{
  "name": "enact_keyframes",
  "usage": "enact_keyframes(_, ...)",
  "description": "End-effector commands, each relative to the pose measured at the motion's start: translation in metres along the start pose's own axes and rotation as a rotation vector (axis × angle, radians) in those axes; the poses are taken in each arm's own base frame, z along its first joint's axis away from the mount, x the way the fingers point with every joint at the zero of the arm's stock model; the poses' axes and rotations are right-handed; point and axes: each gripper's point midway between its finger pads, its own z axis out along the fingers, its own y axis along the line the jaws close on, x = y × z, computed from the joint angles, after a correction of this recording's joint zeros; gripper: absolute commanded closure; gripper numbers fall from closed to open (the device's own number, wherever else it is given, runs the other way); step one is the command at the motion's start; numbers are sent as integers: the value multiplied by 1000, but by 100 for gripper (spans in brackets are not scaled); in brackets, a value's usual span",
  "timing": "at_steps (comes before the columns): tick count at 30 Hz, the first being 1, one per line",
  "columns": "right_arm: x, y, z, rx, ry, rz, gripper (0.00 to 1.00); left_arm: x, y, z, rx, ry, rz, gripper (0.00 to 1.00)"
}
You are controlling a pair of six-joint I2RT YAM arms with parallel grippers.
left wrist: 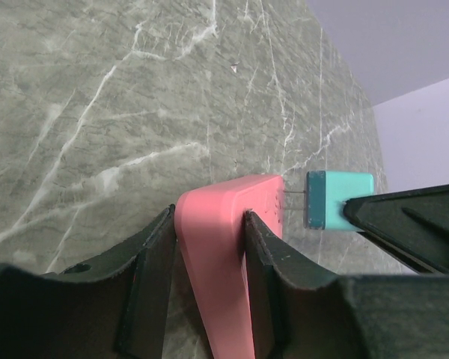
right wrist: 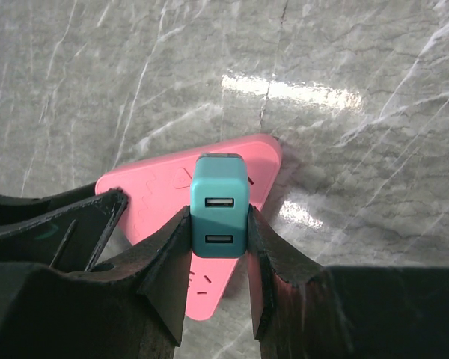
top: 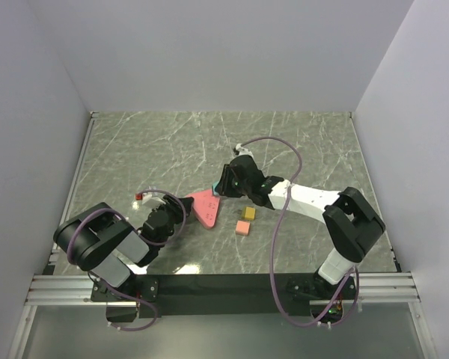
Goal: Insert the plug
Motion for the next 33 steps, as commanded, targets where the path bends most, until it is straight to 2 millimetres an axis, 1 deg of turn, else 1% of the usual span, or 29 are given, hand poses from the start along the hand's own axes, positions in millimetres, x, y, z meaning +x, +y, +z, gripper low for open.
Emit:
enact_keyframes(1, -13, 4, 3, 37, -35, 16, 100, -7, -8, -2, 25, -30, 9, 100)
enact_keyframes(7, -6, -4, 9, 83, -6, 38, 100, -6, -8, -2, 22, -31, 14, 100)
enact_keyframes(11, -2, -4, 9, 80, 6, 52, 100, -5, -9, -3, 24, -31, 20, 100)
enact_keyframes(18, -2, -5, -1, 102, 4, 64, 100, -2, -11, -3, 18, -39, 38, 100)
enact_keyframes(20, 1, -5, -2, 103, 13, 71, 100, -4, -10, -3, 12, -48, 44, 100)
enact_keyframes(25, 6, 1, -5, 95, 34, 76, 100, -5, -10, -4, 5, -56, 55, 100)
enact_keyframes(33, 11, 13, -4, 67, 55, 79, 100, 0, -12, -5, 13, -46, 63, 100)
